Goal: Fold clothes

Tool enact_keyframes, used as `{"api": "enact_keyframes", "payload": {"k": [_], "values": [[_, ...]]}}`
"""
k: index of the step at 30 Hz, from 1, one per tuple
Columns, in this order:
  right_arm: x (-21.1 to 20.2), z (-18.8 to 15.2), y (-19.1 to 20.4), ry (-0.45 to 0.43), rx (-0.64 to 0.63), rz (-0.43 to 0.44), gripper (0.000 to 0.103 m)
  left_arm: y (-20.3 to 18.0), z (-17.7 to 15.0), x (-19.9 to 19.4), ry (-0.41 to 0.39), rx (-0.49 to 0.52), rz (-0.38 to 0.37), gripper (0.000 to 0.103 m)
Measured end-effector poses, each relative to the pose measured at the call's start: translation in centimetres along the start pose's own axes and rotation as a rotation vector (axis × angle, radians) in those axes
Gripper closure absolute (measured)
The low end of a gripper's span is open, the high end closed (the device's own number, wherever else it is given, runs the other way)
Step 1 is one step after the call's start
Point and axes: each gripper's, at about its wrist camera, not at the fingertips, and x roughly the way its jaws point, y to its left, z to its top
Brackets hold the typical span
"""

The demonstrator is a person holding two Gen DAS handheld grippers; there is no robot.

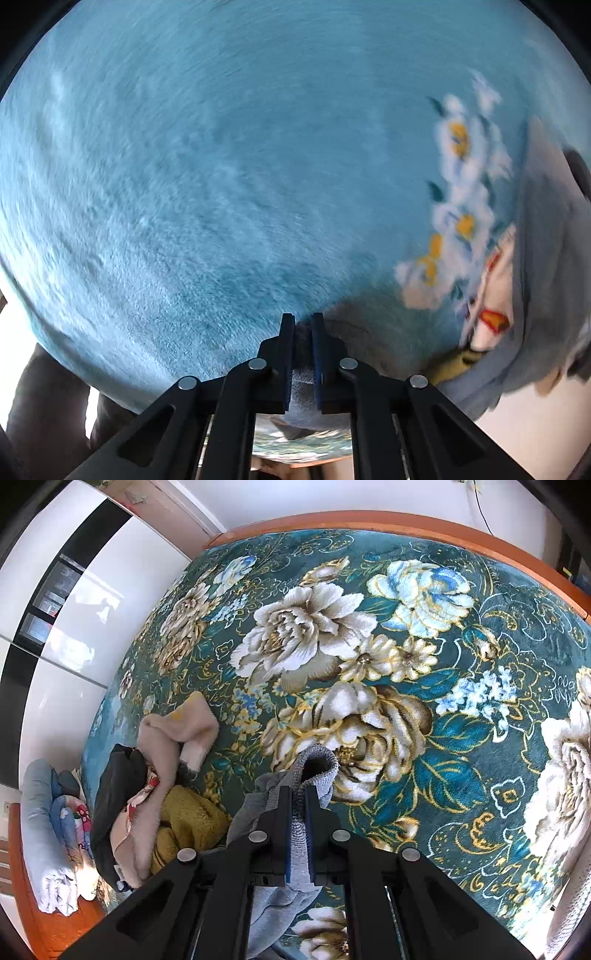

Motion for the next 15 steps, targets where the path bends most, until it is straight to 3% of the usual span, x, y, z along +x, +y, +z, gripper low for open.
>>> {"api": "enact_keyframes", "payload": {"k": [2,5,8,11,15], "values": [[-0.2,0.1,0.0,-0.005,0.005,0.012,0.097,-0.6,-0.6,-0.5,0.006,0.057,-0.030,0.093],[-0.4,0.4,0.0,-0.011,0.014,0.028,0.097,-1.3,-1.6,-2.6,-0.093,0.199,-0.026,0.088],[-0.3,0.5,0.0,-0.008,0.013,0.034,0.097,-1.5,-2.5,-3.4,-0.113,0.363,0.031,0.064],[0.0,0.5,0.1,-0.004,0.011,0.034,0.097,-1.0,-4.2,-3.6,-0.147,0.456,0.048,0.056],[0.5,0.5,0.5,0.004,-0.005,0.030,0.097,-0.6,-6.9,-0.3,-0.093,0.577,0.112,0.053]]}}
